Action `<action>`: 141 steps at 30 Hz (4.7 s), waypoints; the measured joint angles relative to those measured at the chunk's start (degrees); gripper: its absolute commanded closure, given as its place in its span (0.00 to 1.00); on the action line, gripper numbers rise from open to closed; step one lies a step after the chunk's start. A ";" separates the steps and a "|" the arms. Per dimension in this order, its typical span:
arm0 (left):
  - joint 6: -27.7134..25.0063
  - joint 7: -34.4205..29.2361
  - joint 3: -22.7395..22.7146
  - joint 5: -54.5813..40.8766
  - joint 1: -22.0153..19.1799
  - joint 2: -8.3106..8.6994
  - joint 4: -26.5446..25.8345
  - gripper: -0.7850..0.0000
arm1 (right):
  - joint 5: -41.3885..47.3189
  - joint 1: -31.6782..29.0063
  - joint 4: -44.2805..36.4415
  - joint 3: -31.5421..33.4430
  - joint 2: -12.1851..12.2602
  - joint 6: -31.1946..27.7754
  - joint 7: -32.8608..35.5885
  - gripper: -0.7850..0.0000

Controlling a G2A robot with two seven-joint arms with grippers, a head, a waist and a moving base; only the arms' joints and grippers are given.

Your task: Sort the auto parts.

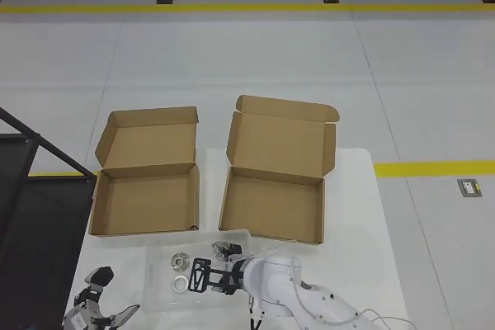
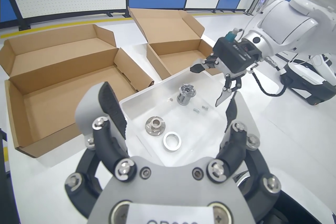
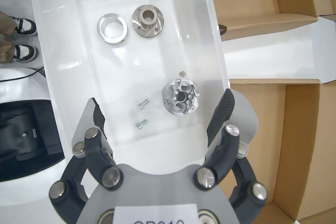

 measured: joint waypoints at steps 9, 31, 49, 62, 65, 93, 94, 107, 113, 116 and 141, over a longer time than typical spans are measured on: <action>0.29 -0.16 0.01 -0.31 -0.02 -0.02 0.03 0.00 | 2.12 4.19 9.18 -2.22 -3.41 2.80 1.61 0.00; 0.29 -0.16 0.01 -0.31 -0.02 -0.02 0.03 0.00 | 5.17 9.20 22.51 -3.32 -8.50 1.47 -1.01 0.65; 0.29 -0.16 0.01 -0.31 -0.02 -0.02 0.03 0.00 | -7.60 -3.91 -5.54 4.05 -3.47 -1.33 -5.04 1.00; 0.29 -0.16 0.01 -0.31 -0.02 -0.02 0.03 0.00 | -15.24 -12.37 -20.22 7.47 -0.92 -2.29 -3.30 1.00; 0.29 -0.16 0.01 -0.31 -0.02 -0.02 0.03 0.00 | -15.27 -12.47 -20.17 7.52 -0.92 -2.18 -3.42 1.00; 0.29 -0.16 0.01 -0.31 -0.02 -0.02 0.03 0.00 | 0.33 11.12 22.38 12.37 -8.86 19.49 -8.35 1.00; 0.29 -0.16 0.01 -0.31 -0.02 -0.02 0.03 0.00 | 0.78 12.07 24.49 12.05 -9.26 19.28 -8.59 1.00; 0.29 -0.16 0.01 -0.31 -0.02 -0.02 0.03 0.00 | 3.33 19.25 43.17 8.80 -13.65 21.81 -9.61 1.00; 0.29 -0.16 0.01 -0.31 -0.02 -0.02 0.03 0.00 | 4.57 20.63 48.20 8.76 -15.05 22.82 -11.45 0.11; 0.29 -0.16 0.01 -0.31 -0.02 -0.02 0.03 0.00 | 4.98 21.08 49.61 8.83 -15.54 22.67 -11.96 0.00; 0.29 -0.16 0.01 -0.31 -0.02 -0.02 0.03 0.00 | -11.36 -7.47 -2.15 22.59 -6.08 8.09 -12.82 0.00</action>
